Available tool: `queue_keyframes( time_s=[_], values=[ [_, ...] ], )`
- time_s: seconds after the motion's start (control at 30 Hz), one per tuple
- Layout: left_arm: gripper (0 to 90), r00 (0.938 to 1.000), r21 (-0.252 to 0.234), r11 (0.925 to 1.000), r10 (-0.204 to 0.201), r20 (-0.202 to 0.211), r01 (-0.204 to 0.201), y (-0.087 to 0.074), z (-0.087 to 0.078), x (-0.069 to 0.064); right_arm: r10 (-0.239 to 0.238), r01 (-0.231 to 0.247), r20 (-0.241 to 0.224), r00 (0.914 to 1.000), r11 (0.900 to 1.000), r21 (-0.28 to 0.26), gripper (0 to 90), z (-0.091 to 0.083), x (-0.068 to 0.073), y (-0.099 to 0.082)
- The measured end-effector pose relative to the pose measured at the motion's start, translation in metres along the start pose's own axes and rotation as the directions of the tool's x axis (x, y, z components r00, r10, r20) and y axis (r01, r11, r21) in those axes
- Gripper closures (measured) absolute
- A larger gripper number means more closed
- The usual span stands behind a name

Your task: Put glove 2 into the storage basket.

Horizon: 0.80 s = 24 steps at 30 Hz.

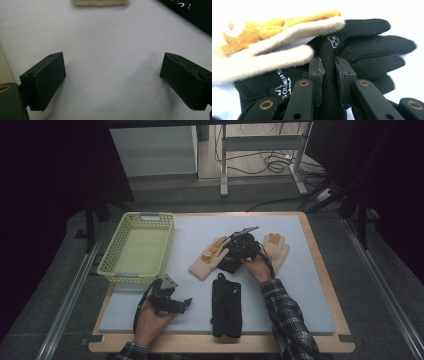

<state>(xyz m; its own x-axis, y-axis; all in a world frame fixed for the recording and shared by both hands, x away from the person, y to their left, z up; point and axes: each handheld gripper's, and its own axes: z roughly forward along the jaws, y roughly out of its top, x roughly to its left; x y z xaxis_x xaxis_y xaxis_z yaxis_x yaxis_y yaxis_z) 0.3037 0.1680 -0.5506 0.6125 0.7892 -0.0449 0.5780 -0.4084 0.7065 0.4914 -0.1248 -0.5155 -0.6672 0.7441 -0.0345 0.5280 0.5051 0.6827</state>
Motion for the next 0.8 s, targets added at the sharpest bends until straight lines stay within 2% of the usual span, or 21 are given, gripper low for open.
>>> queue_keyframes(
  time_s=[0.1, 0.3, 0.47, 0.63, 0.8],
  values=[
    [6.2, 1.0000, 0.000, 1.0000, 0.000, 0.000, 0.000, 0.000, 0.000, 0.000, -0.022, 0.022, 0.020, 0.9996, 0.9997, -0.014, 75.8, -0.013, -0.004, -0.001],
    [6.3, 1.0000, 0.001, 1.0000, 0.000, 0.000, 0.000, 0.000, 0.000, 0.000, -0.022, 0.023, 0.025, 0.9994, 0.9981, -0.058, 75.7, -0.043, -0.015, 0.001],
    [6.2, 1.0000, 0.001, 1.0000, 0.000, 0.000, 0.000, 0.000, 0.000, 0.000, -0.004, 0.001, -0.031, 0.9995, 0.9952, -0.098, 75.5, -0.067, -0.016, 0.001],
    [6.2, 1.0000, 0.002, 1.0000, 0.000, 0.000, 0.000, 0.000, 0.000, 0.000, -0.045, 0.036, -0.070, 0.9965, 0.9908, -0.131, 75.3, -0.092, -0.004, 0.003],
    [6.2, 1.0000, 0.001, 1.0000, 0.000, -0.001, 0.000, 0.000, 0.000, 0.000, -0.090, 0.068, -0.126, 0.9880, 0.9834, -0.168, 75.1, -0.119, 0.018, 0.000]
  ],
)
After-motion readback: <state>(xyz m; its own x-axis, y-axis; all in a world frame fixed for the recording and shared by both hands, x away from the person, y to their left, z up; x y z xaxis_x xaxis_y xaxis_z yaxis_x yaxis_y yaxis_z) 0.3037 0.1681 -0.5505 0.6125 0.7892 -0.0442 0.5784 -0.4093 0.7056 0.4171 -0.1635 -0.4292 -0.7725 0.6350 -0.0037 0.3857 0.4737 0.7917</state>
